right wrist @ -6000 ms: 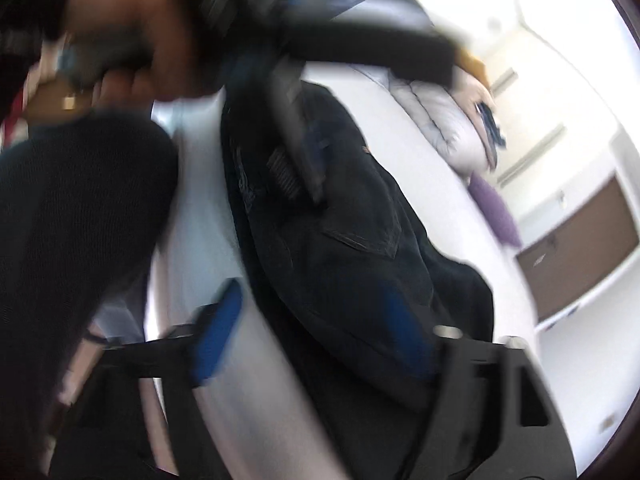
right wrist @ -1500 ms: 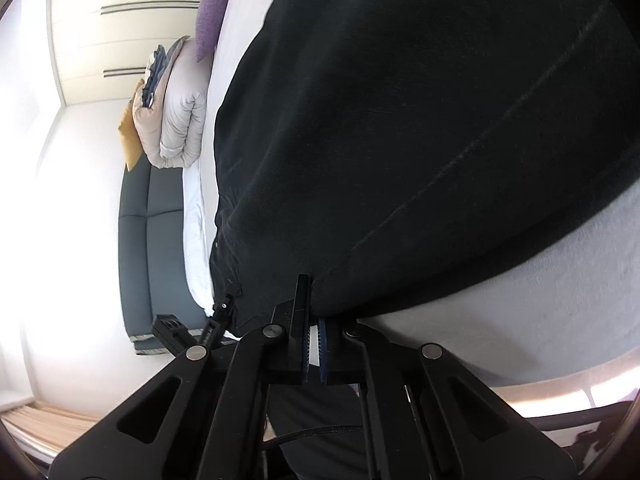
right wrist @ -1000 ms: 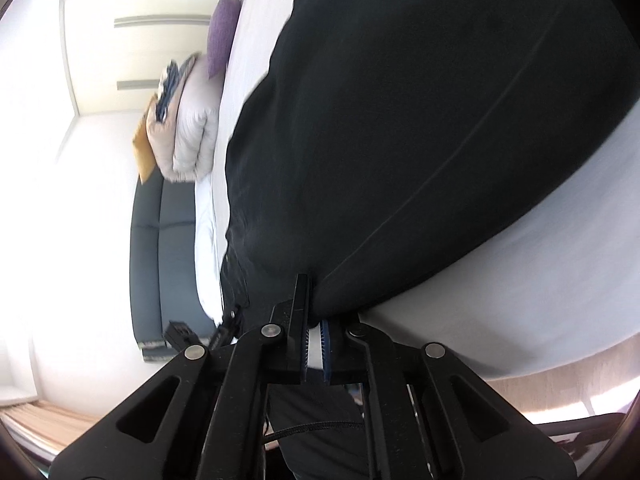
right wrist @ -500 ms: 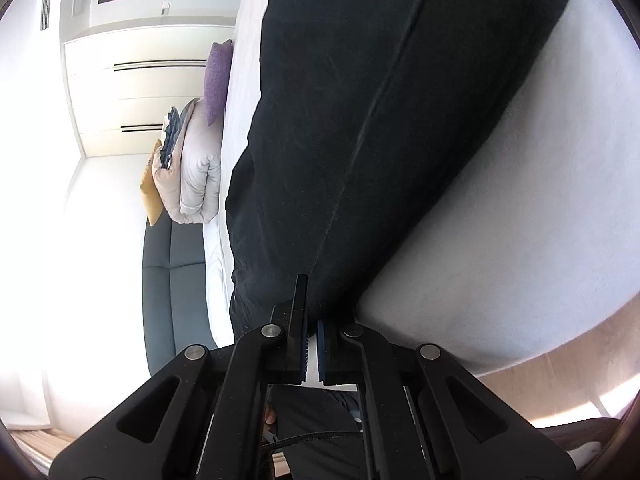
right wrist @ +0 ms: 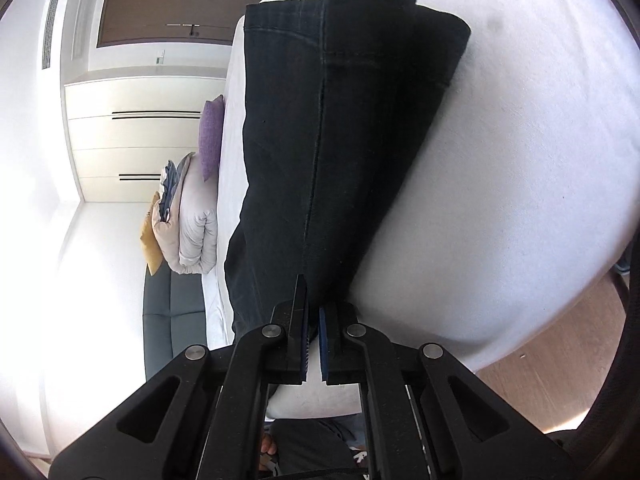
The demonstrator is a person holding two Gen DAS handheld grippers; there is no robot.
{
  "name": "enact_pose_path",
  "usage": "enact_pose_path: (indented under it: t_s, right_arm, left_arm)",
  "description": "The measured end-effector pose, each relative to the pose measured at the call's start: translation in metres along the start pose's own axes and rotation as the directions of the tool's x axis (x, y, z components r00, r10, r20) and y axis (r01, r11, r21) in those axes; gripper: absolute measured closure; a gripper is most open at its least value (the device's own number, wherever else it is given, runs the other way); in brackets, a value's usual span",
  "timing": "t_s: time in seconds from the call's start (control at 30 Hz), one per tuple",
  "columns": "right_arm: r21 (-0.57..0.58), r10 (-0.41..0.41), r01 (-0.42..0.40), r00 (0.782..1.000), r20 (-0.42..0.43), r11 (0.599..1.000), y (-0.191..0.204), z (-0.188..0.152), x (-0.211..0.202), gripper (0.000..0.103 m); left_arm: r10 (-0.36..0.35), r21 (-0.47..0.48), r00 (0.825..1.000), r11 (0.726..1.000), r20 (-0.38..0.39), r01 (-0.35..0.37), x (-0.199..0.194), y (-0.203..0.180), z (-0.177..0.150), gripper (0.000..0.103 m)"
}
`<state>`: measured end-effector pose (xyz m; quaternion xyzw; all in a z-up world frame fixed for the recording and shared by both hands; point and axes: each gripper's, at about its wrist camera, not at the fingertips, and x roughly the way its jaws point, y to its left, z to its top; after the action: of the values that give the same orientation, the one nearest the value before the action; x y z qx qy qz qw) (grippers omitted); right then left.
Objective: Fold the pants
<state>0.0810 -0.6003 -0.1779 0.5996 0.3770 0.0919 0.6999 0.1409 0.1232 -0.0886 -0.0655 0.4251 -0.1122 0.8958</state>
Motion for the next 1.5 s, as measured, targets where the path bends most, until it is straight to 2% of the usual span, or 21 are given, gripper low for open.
enact_pose_path:
  t_s: [0.1,0.37,0.73,0.93,1.0,1.07,1.13,1.17,1.27,1.33,1.37,1.43,1.47,1.5]
  right_arm:
    - [0.023,0.005,-0.006,1.000,0.017,1.000,-0.002,0.012,-0.006,0.099]
    - [0.093,0.020,-0.033,0.989,0.143,0.995,-0.018,0.035,-0.044,0.099]
    - [0.142,-0.008,-0.027,0.972,0.236,0.990,-0.035,0.041,-0.084,0.101]
    - [0.129,-0.098,0.068,0.965,0.244,0.989,-0.028,0.038,-0.095,0.101]
    - [0.125,-0.149,0.120,0.956,0.254,0.985,-0.024,0.036,-0.103,0.101]
    - [0.114,-0.184,0.157,0.938,0.294,0.981,-0.016,0.033,-0.121,0.101]
    - [0.034,-0.177,0.175,0.927,0.330,0.984,0.006,0.035,-0.132,0.101]
    - [-0.041,-0.152,0.175,0.930,0.335,0.984,0.026,0.037,-0.132,0.101]
    - [-0.274,-0.105,0.178,0.960,0.260,0.945,0.084,0.038,-0.104,0.101]
    - [-0.367,-0.071,0.111,0.990,0.122,0.923,0.112,0.034,-0.061,0.101]
    - [-0.398,-0.060,0.072,0.997,0.043,0.914,0.124,0.030,-0.033,0.101]
    - [-0.420,-0.066,0.033,0.996,-0.065,0.907,0.137,0.023,0.015,0.101]
    - [-0.418,-0.068,0.006,0.989,-0.134,0.908,0.142,0.019,0.044,0.101]
    - [-0.406,-0.066,-0.006,0.984,-0.164,0.914,0.144,0.017,0.065,0.101]
  left_arm:
    - [0.002,0.002,1.000,1.000,0.000,-0.002,0.000,-0.001,0.000,0.052]
    - [0.006,0.004,1.000,1.000,0.001,-0.006,0.001,-0.001,0.000,0.052]
    - [0.015,0.009,1.000,1.000,0.001,-0.015,0.001,-0.003,-0.001,0.051]
    - [0.024,0.012,1.000,1.000,0.002,-0.024,0.003,-0.006,-0.001,0.051]
    - [0.022,0.008,1.000,1.000,0.005,-0.022,0.002,-0.005,-0.001,0.051]
    - [0.027,0.000,1.000,1.000,0.010,-0.027,-0.001,-0.004,0.000,0.051]
    - [0.044,-0.020,0.998,0.999,0.033,-0.043,-0.008,-0.004,0.003,0.051]
    - [0.029,-0.033,0.998,0.999,0.053,-0.027,-0.013,-0.006,0.006,0.051]
    - [-0.033,-0.013,0.995,0.999,0.098,0.034,-0.021,-0.029,0.025,0.051]
    - [-0.089,0.042,0.991,0.996,0.096,0.085,-0.016,-0.057,0.044,0.051]
    - [-0.114,0.065,0.990,0.992,0.086,0.109,-0.010,-0.069,0.052,0.051]
    - [-0.166,0.102,0.985,0.982,0.038,0.162,0.010,-0.097,0.070,0.051]
    - [-0.178,0.119,0.984,0.977,0.018,0.175,0.021,-0.109,0.077,0.051]
    - [-0.178,0.138,0.984,0.975,-0.003,0.176,0.033,-0.120,0.083,0.051]
